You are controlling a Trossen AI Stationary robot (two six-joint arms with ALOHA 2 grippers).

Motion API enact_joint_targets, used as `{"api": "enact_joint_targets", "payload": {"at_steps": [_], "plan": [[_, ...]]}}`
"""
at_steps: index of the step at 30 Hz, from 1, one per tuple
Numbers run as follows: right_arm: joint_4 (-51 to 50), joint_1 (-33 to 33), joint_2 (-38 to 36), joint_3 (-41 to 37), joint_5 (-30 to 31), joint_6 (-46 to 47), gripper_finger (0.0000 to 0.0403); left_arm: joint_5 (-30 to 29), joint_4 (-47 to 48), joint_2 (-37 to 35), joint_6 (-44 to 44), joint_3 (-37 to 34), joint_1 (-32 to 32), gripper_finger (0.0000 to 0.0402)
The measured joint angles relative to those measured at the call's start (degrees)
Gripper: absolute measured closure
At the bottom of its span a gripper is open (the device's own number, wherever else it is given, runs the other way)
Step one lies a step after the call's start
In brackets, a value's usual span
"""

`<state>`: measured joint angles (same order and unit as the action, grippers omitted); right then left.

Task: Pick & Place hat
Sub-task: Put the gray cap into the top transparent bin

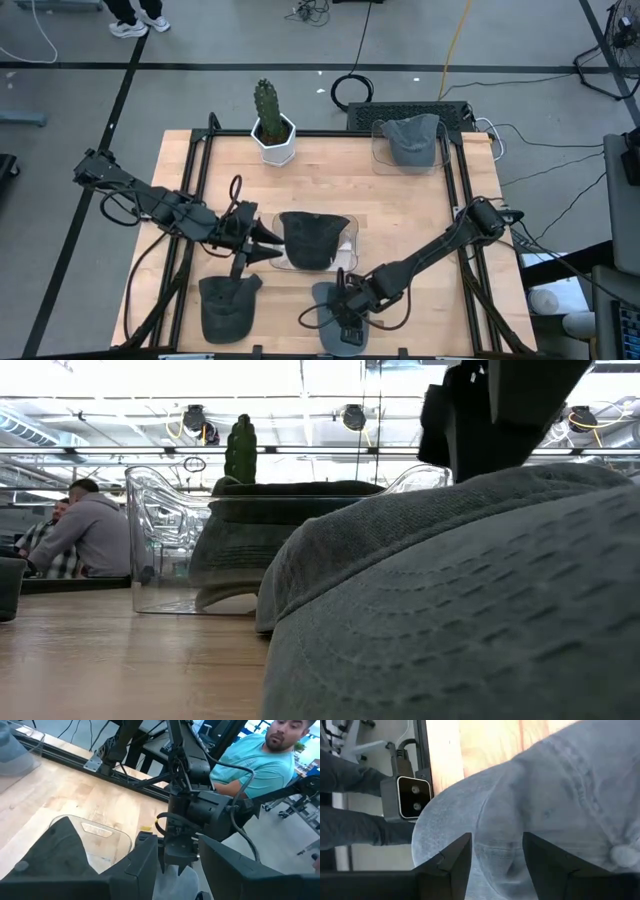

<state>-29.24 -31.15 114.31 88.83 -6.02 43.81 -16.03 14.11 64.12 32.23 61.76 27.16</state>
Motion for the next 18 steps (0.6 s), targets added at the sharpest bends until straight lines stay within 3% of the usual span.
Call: {"api": "enact_joint_targets", "payload": {"at_steps": [12, 18], "plan": [[4.8, -0.5, 0.0, -5.0, -4.4, 6.5, 0.0260, 0.0, -0.1, 0.0, -0.3, 0.0, 0.0, 0.0250], [4.7, -0.5, -0.4, -5.0, -4.7, 6.9, 0.0332, 0.0, -0.1, 0.0, -0.5, 0.0, 0.0, 0.0250]]}}
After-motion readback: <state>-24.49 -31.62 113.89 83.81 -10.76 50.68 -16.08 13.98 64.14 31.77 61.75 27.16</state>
